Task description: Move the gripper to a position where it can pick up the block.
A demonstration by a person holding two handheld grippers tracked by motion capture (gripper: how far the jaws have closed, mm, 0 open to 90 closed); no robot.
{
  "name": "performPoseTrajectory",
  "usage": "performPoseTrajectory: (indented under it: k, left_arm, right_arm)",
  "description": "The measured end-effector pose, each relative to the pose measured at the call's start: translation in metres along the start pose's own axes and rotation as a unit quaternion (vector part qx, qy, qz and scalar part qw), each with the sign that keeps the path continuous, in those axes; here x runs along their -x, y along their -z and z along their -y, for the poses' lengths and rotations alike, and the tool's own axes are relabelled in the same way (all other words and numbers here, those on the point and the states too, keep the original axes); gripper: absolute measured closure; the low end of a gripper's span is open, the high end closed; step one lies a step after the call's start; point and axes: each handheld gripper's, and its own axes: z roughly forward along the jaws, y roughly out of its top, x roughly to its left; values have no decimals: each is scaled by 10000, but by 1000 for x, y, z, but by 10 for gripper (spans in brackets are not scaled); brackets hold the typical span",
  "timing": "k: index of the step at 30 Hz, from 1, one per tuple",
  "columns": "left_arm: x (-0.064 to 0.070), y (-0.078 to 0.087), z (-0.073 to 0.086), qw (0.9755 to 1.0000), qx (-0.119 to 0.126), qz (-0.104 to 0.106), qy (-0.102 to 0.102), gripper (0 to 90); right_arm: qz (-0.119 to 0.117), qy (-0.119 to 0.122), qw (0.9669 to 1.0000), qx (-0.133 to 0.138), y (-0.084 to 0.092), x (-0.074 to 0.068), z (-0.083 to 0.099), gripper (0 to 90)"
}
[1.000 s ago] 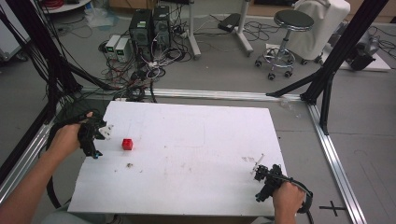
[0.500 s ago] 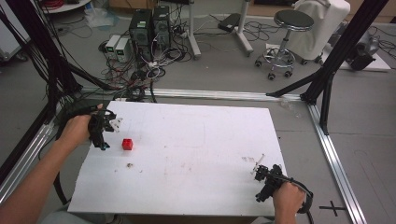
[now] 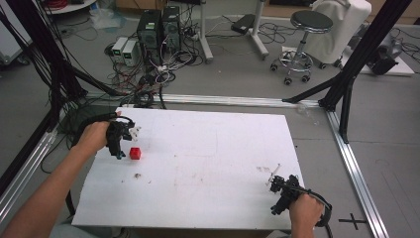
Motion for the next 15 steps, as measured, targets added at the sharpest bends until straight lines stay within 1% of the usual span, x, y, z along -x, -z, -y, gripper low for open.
performPoseTrajectory:
  k: [1, 2, 3, 5, 7, 8, 9, 11, 12, 14, 15]
  left_arm:
    - [-1, -3, -3, 10000, -36, 9, -44, 223]
    - [-1, -3, -3, 10000, -36, 9, -44, 223]
    - [-3, -6, -6, 9999, -53, 10, -107, 222]
    - [-3, -8, -7, 10000, -38, 27, -75, 222]
    - [-4, -13, -9, 9998, -105, 40, -137, 222]
    - [-6, -15, -9, 9997, -137, 25, -209, 223]
    - [-5, -17, -10, 9998, -141, 35, -168, 223]
    - [-6, -20, -10, 9997, -137, 64, -181, 223]
    - [-7, -23, -11, 9996, -183, 80, -216, 223]
    - [-7, -25, -12, 9996, -184, 74, -191, 223]
    - [-8, -28, -12, 9996, -188, 90, -204, 223]
  right_arm:
    - [0, 1, 10000, -6, 0, 0, 0, 26]
    - [-1, -6, 10000, -2, 0, 0, 0, 26]
    - [-1, -6, 10000, -2, 0, 0, 0, 26]
    - [-8, -6, 10000, 2, 0, 0, 0, 26]
    - [-4, 13, 10000, -1, 0, 0, 0, 26]
    - [-3, 7, 10000, -2, 0, 0, 0, 26]
    - [-8, 13, 10000, 11, -1, 0, 0, 26]
    - [-8, 1, 10000, 14, -1, 0, 0, 26]
    - [-2, -3, 10000, 4, -1, 0, 0, 26]
    - [-8, 22, 10000, 10, -1, 0, 0, 26]
    - [-27, -4, 10000, -10, -1, 0, -1, 26]
